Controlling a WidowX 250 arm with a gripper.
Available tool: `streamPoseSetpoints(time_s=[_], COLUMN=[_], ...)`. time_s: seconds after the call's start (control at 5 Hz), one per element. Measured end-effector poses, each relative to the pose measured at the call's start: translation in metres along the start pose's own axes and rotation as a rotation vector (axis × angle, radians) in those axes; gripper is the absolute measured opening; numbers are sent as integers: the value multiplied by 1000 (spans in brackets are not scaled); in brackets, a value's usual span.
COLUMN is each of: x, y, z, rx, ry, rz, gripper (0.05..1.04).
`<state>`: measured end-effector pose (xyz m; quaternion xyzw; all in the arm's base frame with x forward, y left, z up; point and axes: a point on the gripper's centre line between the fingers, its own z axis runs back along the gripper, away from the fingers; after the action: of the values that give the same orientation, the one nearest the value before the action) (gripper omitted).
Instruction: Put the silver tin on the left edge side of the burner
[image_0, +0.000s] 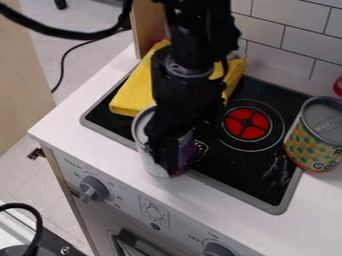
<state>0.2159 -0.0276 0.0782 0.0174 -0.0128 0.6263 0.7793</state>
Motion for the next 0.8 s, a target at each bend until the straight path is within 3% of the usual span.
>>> streamPoseSetpoints(time_s=[0.8], x=[26], y=[9], z=[6], rx=[7], ry=[8], rz=[-18], gripper=[996])
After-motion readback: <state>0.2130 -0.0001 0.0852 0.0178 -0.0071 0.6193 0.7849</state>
